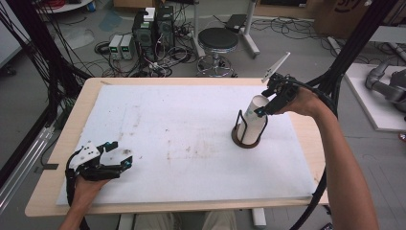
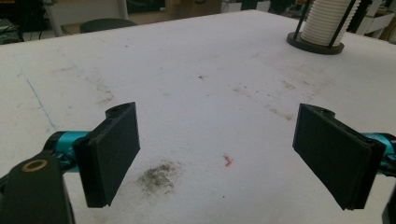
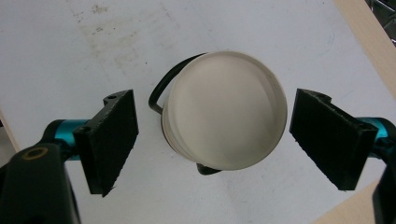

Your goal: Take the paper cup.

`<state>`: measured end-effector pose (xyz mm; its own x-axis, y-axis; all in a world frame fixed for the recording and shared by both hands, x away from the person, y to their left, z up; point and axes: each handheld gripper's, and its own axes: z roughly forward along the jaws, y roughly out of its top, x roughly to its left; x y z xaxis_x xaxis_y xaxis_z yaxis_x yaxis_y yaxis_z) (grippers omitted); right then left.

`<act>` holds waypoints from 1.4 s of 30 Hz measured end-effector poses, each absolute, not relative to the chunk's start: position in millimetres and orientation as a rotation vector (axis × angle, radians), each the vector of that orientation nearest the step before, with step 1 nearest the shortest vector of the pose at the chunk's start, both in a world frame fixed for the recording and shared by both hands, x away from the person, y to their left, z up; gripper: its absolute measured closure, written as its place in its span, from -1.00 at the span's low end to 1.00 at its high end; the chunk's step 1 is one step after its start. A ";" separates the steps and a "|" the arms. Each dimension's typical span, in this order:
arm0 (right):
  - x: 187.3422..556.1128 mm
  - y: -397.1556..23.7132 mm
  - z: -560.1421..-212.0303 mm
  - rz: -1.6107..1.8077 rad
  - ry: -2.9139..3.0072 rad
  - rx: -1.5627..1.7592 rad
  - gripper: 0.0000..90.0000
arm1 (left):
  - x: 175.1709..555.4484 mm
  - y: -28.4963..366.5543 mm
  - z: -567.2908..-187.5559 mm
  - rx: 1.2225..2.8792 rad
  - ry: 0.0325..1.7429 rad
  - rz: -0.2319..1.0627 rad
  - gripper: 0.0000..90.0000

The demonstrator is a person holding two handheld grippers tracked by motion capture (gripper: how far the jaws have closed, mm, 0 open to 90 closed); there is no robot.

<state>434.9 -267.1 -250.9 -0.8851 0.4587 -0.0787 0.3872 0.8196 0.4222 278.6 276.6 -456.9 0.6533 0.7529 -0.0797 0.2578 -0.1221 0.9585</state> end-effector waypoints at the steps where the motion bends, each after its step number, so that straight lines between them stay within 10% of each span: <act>1: 435.4 -267.4 -250.9 0.601 2.824 0.671 -0.64 | 278.6 276.6 -457.0 1.686 0.833 0.520 -0.68; 13: 436.9 -269.0 -249.3 0.579 2.827 0.677 -0.21 | 278.9 276.2 -456.9 1.692 0.833 0.523 -0.67; 42: 436.4 -269.0 -235.6 0.601 2.820 0.701 -0.17 | 278.5 275.8 -456.9 1.691 0.835 0.527 -0.68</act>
<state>436.4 -269.0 -235.6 -0.8743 0.4805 -0.0697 0.4103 0.8079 0.4230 278.5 275.8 -456.9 0.6495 0.7567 -0.0748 0.2581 -0.1268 0.9578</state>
